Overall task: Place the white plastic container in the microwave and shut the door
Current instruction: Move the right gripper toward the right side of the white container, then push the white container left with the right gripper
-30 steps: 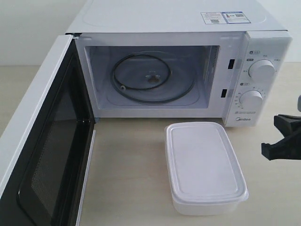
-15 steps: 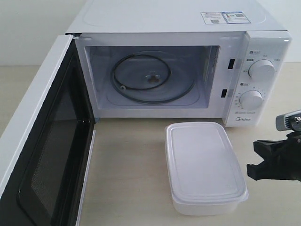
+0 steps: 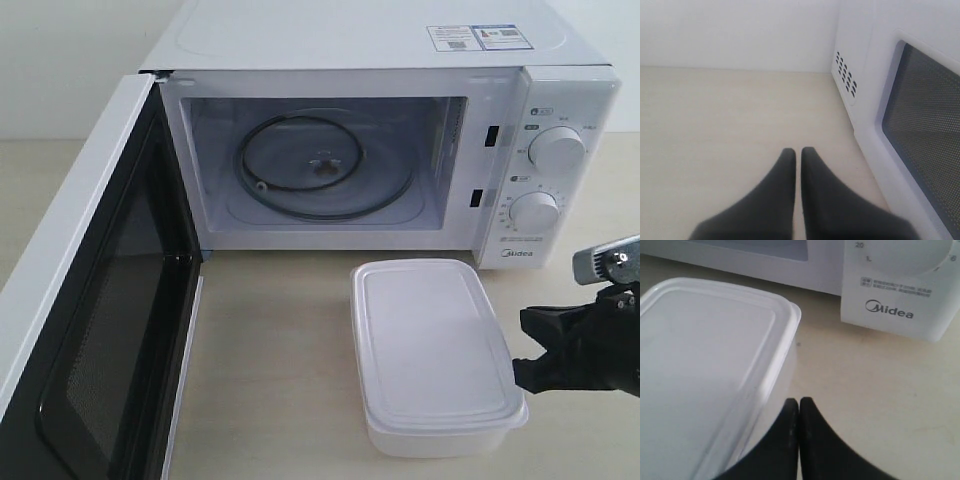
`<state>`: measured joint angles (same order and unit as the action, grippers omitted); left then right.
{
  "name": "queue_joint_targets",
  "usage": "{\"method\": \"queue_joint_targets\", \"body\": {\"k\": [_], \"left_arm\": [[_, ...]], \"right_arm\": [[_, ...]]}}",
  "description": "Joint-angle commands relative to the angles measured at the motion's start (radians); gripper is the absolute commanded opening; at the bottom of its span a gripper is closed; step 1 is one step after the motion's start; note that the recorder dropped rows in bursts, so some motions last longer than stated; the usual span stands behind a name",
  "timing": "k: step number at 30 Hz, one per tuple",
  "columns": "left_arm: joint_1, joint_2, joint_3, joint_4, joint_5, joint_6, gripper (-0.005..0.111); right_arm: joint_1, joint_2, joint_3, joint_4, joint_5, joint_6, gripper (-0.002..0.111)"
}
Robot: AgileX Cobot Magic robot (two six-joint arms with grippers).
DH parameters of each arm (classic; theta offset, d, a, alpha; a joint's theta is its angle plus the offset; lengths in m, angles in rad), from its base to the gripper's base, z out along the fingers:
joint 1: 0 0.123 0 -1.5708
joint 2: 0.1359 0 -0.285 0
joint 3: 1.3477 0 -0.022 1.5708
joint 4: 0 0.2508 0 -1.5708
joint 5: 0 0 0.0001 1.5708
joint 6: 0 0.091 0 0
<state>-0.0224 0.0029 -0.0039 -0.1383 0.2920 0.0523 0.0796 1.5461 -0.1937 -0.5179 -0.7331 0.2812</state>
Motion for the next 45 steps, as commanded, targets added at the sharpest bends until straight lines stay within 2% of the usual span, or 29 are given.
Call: {"method": "queue_joint_targets", "body": {"k": [1, 6, 14, 22, 28, 42, 45], "left_arm": [[0.003, -0.003, 0.004, 0.000, 0.003, 0.001, 0.004], [0.003, -0.003, 0.004, 0.000, 0.003, 0.001, 0.004], [0.003, -0.003, 0.004, 0.000, 0.003, 0.001, 0.004], [0.003, -0.003, 0.004, 0.000, 0.003, 0.001, 0.004], [0.003, -0.003, 0.004, 0.000, 0.003, 0.001, 0.004], [0.003, -0.003, 0.004, 0.000, 0.003, 0.001, 0.004], [0.003, -0.003, 0.004, 0.000, 0.003, 0.001, 0.004]], "right_arm": [[0.054, 0.004, -0.038, 0.068, 0.067, 0.006, 0.000], [0.113, 0.004, -0.089, 0.110, 0.178, 0.006, 0.000], [0.142, 0.031, -0.098, 0.120, 0.176, 0.004, 0.000], [0.142, 0.130, -0.098, 0.141, 0.044, -0.033, 0.000], [0.142, 0.166, -0.098, 0.044, -0.067, -0.006, 0.000], [0.142, 0.176, -0.098, -0.037, -0.063, 0.121, 0.000], [0.176, 0.176, -0.098, -0.042, -0.046, 0.150, 0.000]]}}
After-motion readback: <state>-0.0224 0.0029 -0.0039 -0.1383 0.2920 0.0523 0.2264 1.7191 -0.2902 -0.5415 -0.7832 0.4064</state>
